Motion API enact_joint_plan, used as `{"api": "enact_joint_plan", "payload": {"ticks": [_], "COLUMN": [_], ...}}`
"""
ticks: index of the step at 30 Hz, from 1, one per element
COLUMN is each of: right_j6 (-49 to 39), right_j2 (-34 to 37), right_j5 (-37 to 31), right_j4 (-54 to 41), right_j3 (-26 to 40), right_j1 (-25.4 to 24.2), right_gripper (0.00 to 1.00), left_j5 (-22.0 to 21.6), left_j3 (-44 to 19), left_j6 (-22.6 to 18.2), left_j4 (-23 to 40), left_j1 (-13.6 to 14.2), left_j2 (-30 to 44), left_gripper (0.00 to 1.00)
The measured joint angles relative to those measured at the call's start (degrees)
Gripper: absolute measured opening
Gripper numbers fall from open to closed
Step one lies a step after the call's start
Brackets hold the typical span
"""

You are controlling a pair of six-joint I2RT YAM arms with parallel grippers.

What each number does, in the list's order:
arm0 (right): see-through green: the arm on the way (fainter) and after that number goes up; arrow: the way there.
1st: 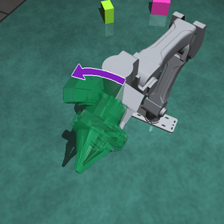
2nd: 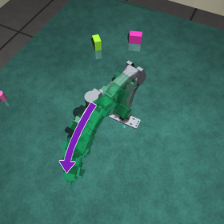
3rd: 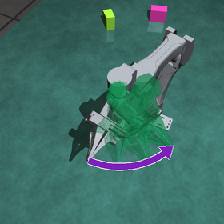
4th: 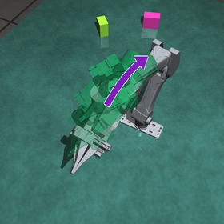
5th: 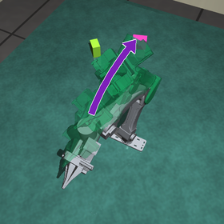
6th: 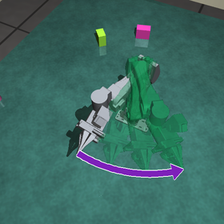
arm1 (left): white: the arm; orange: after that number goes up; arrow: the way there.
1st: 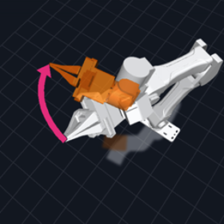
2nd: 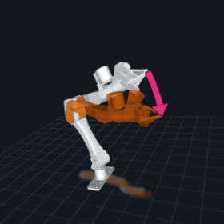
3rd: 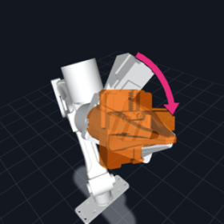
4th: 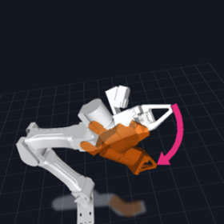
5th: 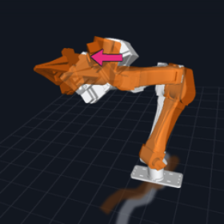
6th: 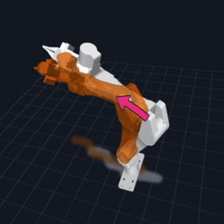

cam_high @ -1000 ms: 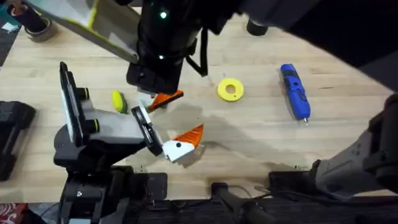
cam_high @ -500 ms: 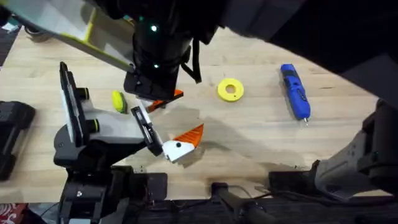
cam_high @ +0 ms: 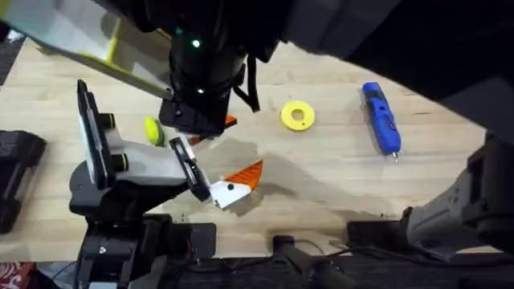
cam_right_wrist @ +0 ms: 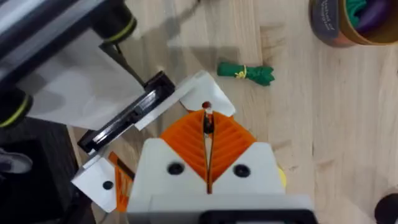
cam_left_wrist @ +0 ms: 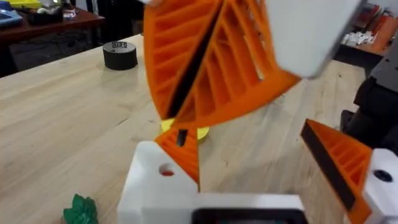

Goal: Pick up the gripper from the table and insert it into the empty holder that is missing its gripper. Then pick up a screw, insert it into the mounting hole, and use the screwdriver to tighten it. Finally, clean up the table by picking up the vegetable and placing it into the bucket.

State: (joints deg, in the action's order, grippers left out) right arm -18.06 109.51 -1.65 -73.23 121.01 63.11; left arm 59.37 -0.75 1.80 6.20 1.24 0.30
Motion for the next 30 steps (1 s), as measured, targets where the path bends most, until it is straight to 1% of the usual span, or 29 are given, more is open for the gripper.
{"api": "enact_joint_plan", "payload": {"ticks": [14,30], "right_j6": [0.0,0.01], "right_j2": [1.73,1.77], "right_j5": [0.0,0.0], "right_j4": [0.7,0.76], "right_j3": [0.0,0.0], "right_j1": [0.0,-0.02], "right_gripper": [0.006,0.006], "left_j5": [0.0,0.0], "left_j3": [0.0,0.0], "left_j6": [-0.02,0.0], "left_j4": [0.0,0.0], "left_j1": [0.02,0.02], "left_j2": [0.02,0.0], "left_gripper": [0.985,0.985]}}
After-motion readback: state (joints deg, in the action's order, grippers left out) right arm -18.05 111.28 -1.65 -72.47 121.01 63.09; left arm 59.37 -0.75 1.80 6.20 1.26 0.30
